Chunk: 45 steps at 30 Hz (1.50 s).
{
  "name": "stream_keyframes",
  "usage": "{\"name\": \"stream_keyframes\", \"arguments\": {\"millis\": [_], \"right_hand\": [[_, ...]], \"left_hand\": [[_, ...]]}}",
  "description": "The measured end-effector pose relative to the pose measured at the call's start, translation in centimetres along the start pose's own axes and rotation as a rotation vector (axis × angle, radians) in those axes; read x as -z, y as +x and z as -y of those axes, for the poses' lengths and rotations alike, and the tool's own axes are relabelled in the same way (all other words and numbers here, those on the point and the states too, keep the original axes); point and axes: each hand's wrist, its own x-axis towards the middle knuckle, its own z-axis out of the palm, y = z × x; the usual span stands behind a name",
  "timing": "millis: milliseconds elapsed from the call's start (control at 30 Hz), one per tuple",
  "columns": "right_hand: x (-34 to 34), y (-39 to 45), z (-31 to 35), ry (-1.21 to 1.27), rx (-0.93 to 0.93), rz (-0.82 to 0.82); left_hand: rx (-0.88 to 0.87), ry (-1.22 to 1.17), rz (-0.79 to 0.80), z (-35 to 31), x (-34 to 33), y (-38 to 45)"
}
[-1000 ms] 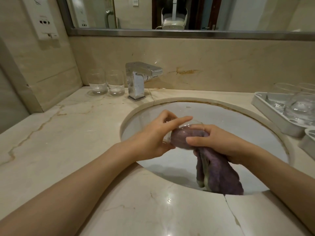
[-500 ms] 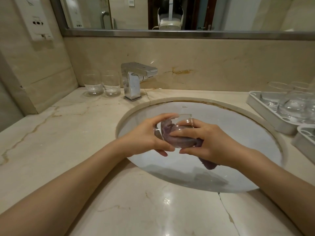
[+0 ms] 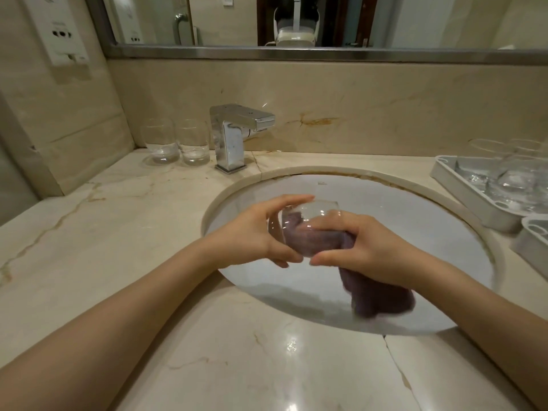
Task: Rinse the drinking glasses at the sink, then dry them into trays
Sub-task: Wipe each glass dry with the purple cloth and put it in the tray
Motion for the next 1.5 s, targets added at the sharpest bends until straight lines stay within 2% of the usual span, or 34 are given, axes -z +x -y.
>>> {"name": "stream_keyframes", "arguments": {"millis": [100, 200, 300, 367, 433, 500, 633, 800, 867, 933, 1067, 1100, 1200, 1267, 1333, 1400, 1500], "right_hand": [[0.1, -0.1, -0.8, -0.478, 0.192, 0.019], [0.4, -0.2, -0.9, -0.491, 0.198, 0.017], [0.3, -0.1, -0.8, -0.269, 0.109, 0.018], [0.2, 0.0, -0.5, 0.044, -0.056, 0.017], [0.3, 0.1, -0.4, 0.318, -0.226, 0.082], [0.5, 0.1, -0.2, 0.398, -0.297, 0.139], [0.3, 0.1, 0.1, 0.331, -0.241, 0.089], [-0.2, 0.0, -0.4, -0.295, 0.174, -0.061], [0.0, -0.1, -1.1, -0.475, 0.278, -0.087], [0.2, -0.1, -1.1, -0.465, 0.264, -0.071], [0.5, -0.1, -0.3, -0.19, 0.026, 0.034], [0.7, -0.1, 0.0, -0.089, -0.053, 0.049], [1.5, 0.1, 0.6, 0.27, -0.234, 0.151], [1.6, 0.1, 0.6, 0.362, -0.286, 0.164], [1.1, 0.1, 0.4, 0.332, -0.257, 0.114], [0.6, 0.1, 0.3, 0.233, -0.168, 0.034], [0.2, -0.1, 0.0, -0.224, 0.075, -0.023]], "left_hand": [[0.148, -0.225, 0.103, 0.0, 0.1, -0.1], [0.139, -0.21, 0.086, -0.1, -0.2, -0.1], [0.031, -0.035, 0.006, -0.2, -1.2, -0.1], [-0.096, 0.231, -0.064, 0.1, -1.4, -0.2], [-0.227, 0.531, -0.107, 0.5, -1.4, -0.3], [-0.29, 0.63, -0.112, 0.8, -1.2, -0.3], [-0.204, 0.457, -0.107, 0.4, -0.9, -0.3], [0.094, -0.182, 0.015, -0.5, -0.1, -0.3], [0.134, -0.295, 0.063, -0.5, 0.1, -0.4], [0.125, -0.288, 0.068, -0.5, 0.0, -0.4], [0.065, -0.136, -0.002, -0.5, -1.2, -0.3], [0.016, -0.052, -0.03, -0.4, -1.4, -0.4], [-0.18, 0.392, -0.103, 0.4, -1.5, -0.5], [-0.253, 0.487, -0.121, 0.7, -1.5, -0.4], [-0.284, 0.452, -0.157, 0.9, -1.5, -0.2], [-0.229, 0.346, -0.193, 0.5, -1.2, -0.1], [0.013, -0.037, -0.054, -0.5, -0.7, -0.3]]}}
